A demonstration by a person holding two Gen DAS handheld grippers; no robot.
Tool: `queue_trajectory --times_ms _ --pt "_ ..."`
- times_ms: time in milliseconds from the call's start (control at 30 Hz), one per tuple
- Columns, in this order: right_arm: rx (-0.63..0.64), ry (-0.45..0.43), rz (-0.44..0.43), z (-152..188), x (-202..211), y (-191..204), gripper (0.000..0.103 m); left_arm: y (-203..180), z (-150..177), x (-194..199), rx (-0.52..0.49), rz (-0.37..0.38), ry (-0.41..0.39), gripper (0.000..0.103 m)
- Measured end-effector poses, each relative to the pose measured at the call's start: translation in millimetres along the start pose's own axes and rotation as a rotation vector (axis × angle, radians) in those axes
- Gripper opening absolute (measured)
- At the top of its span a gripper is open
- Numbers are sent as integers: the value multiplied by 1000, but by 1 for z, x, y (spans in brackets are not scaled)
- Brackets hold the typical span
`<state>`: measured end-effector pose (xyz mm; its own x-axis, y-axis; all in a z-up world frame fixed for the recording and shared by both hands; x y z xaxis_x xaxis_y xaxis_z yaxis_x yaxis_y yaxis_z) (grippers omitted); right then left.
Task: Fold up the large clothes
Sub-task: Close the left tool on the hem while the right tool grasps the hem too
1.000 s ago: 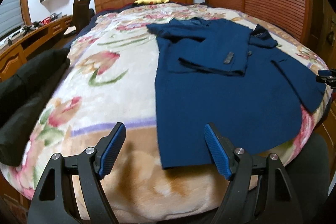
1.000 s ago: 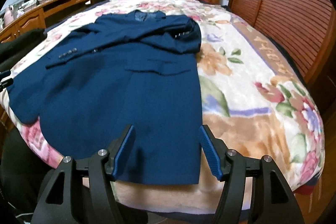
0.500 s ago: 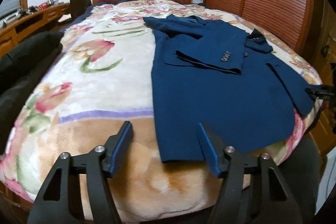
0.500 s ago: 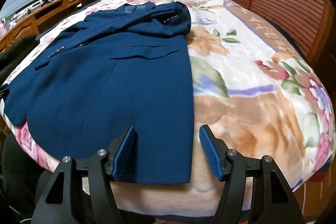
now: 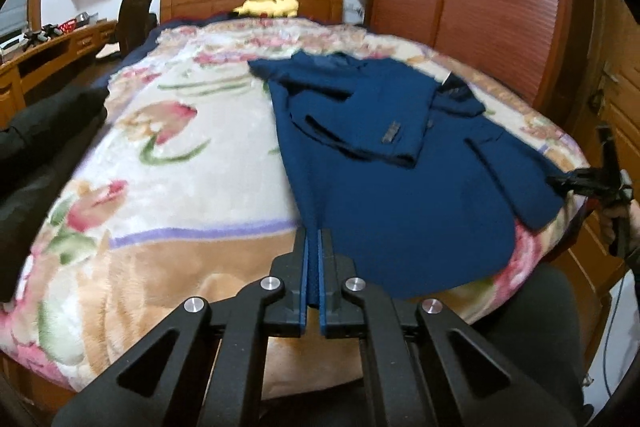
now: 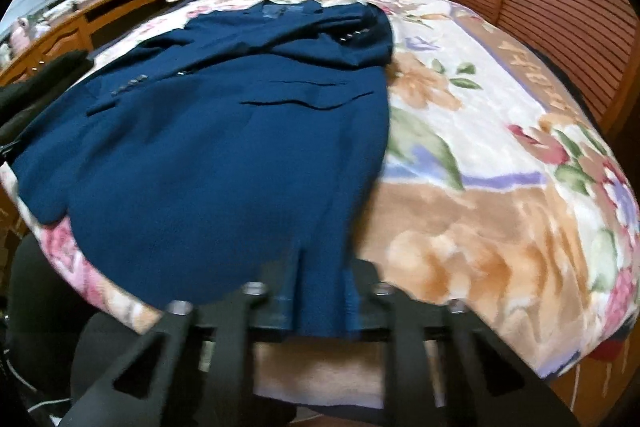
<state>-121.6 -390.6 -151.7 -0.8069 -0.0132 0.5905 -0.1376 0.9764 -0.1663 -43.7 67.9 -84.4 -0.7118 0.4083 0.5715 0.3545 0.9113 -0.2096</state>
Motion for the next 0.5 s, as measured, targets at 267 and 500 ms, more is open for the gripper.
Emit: queue_trajectory --times_ms 267,500 --pt "-38 -142 -28 -23 42 -4 10 -23 -19 32 -43 18 -75 4" --pt "-55 -248 -65 -42 92 -8 10 -52 -67 65 -101 41 -166 4"
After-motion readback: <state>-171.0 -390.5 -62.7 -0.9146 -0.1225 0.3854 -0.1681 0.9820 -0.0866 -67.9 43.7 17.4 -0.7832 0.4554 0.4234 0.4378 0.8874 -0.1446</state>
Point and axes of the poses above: each gripper's, at about its wrist camera, not at the fingertips, and x roughly against the way its jaws point, y to its left, z to its underside, the point moved 10 cm from there along -x, roughly the way its jaws point, and after that the axes turned 10 degrees about z, right-handed, at the moved point
